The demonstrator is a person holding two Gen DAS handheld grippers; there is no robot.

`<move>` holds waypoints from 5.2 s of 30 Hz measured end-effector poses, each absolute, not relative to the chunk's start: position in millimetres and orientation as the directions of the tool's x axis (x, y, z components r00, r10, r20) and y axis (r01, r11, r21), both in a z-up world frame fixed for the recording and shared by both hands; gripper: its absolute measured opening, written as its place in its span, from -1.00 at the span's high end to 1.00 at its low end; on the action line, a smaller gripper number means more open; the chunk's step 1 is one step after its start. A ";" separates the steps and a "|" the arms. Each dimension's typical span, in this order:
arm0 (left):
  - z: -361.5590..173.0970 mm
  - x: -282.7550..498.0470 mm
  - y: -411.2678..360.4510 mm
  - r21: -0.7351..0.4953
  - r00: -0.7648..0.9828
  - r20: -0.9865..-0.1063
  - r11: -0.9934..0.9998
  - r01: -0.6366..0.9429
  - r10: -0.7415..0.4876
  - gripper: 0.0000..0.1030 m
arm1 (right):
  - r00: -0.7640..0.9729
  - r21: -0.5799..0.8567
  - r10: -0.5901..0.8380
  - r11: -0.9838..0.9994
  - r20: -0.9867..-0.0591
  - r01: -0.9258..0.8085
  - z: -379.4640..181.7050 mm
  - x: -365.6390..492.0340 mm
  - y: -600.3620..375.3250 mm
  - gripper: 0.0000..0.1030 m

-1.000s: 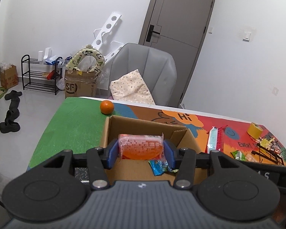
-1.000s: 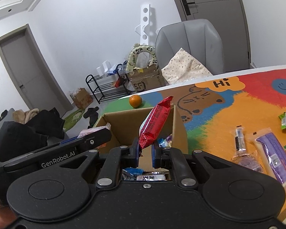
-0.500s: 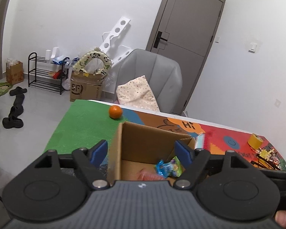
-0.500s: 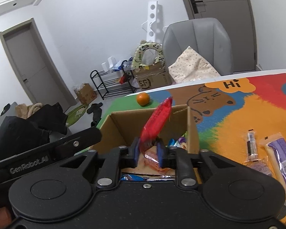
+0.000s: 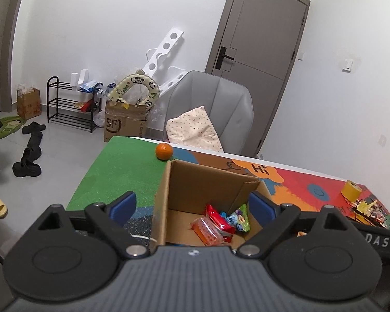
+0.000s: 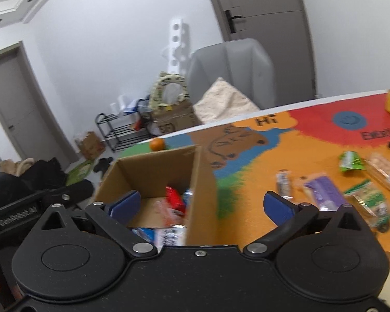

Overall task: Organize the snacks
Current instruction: 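Withdraw both grippers from the box back toward the snacks, then grasp the purple-pink packet with the left gripper while the right grasps the green cow-print packet, then carry both packets over the cardboard box and open both grippers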

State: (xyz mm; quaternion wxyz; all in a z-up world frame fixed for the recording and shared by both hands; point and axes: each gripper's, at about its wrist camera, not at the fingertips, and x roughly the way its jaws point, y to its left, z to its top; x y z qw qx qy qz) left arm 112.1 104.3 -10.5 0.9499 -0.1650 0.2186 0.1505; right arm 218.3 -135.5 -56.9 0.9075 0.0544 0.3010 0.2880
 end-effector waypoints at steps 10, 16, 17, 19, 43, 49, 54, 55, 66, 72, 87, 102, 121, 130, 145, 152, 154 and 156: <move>-12.3 110.9 71.1 -0.232 0.867 -0.468 0.923 -0.307 0.171 -0.81 | 0.678 0.281 0.494 0.869 -0.544 -0.408 -63.2 215.1 -186.9 -1.00; -13.1 111.5 51.1 -0.226 0.870 -0.471 0.934 -0.275 0.142 -0.81 | 0.704 0.252 0.430 0.902 -0.565 -0.349 -67.2 217.5 -209.5 -1.00; -13.5 111.9 47.9 -0.224 0.871 -0.471 0.937 -0.269 0.137 -0.81 | 0.710 0.249 0.424 0.905 -0.563 -0.344 -67.5 216.9 -214.1 -1.00; -13.9 113.8 43.0 -0.220 0.871 -0.474 0.940 -0.261 0.131 -0.81 | 0.722 0.241 0.415 0.910 -0.554 -0.338 -67.5 215.7 -222.5 -1.00; -21.1 144.7 -40.4 -0.146 0.867 -0.496 0.980 -0.134 0.045 -0.81 | 0.710 0.311 0.427 0.903 -0.560 -0.298 -93.3 233.2 -302.7 -1.00; -24.7 157.6 -61.3 -0.136 0.864 -0.503 0.986 -0.097 0.016 -0.81 | 0.706 0.338 0.418 0.904 -0.571 -0.261 -97.5 241.8 -321.7 -1.00; -31.0 170.0 -76.3 -0.132 0.858 -0.513 0.988 -0.079 0.000 -0.81 | 0.723 0.271 0.348 0.936 -0.598 -0.226 -104.5 245.0 -326.4 -1.00; -32.8 172.2 -78.9 -0.131 0.856 -0.517 0.988 -0.075 -0.004 -0.81 | 0.724 0.263 0.342 0.938 -0.599 -0.225 -105.8 245.2 -326.6 -1.00; -52.6 189.7 -94.3 -0.107 0.828 -0.560 0.992 -0.063 -0.008 -0.81 | 0.725 0.308 0.365 0.926 -0.585 -0.217 -118.9 250.9 -336.1 -1.00; -60.7 200.5 -104.5 -0.106 0.823 -0.568 0.992 -0.066 -0.006 -0.81 | 0.723 0.380 0.433 0.890 -0.538 -0.251 -120.4 255.3 -346.9 -1.00; -91.8 236.3 -98.4 -0.125 0.790 -0.611 0.979 -0.163 0.053 -0.76 | 0.720 0.327 0.431 0.899 -0.544 -0.292 -134.7 283.0 -327.6 -0.97; -124.5 256.3 -86.2 -0.125 0.771 -0.630 0.970 -0.210 0.086 -0.23 | 0.660 0.344 0.473 0.881 -0.584 -0.327 -154.7 318.7 -303.1 -0.30; -120.9 248.4 -79.5 -0.179 0.783 -0.622 0.970 -0.164 0.018 0.24 | 0.671 0.228 0.448 0.891 -0.591 -0.394 -146.2 344.5 -270.7 -0.38; -120.9 247.1 -73.3 -0.180 0.783 -0.620 0.963 -0.198 0.045 0.24 | 0.648 0.202 0.427 0.896 -0.631 -0.395 -156.8 341.1 -267.9 0.15; -93.6 223.2 -83.1 -0.183 0.814 -0.581 0.974 -0.133 0.002 0.24 | 0.687 0.310 0.440 0.897 -0.578 -0.314 -140.2 292.9 -296.7 0.17; -76.0 208.8 -82.3 -0.187 0.829 -0.559 0.977 -0.107 -0.016 0.24 | 0.707 0.320 0.460 0.887 -0.537 -0.334 -122.3 277.3 -291.2 0.16; -71.0 205.5 -80.4 -0.186 0.832 -0.554 0.977 -0.105 -0.016 0.24 | 0.711 0.324 0.468 0.882 -0.525 -0.342 -117.2 273.3 -288.4 0.16; -65.4 201.4 -77.9 -0.186 0.837 -0.547 0.977 -0.100 -0.018 0.24 | 0.713 0.328 0.477 0.877 -0.515 -0.350 -113.2 270.0 -285.1 0.16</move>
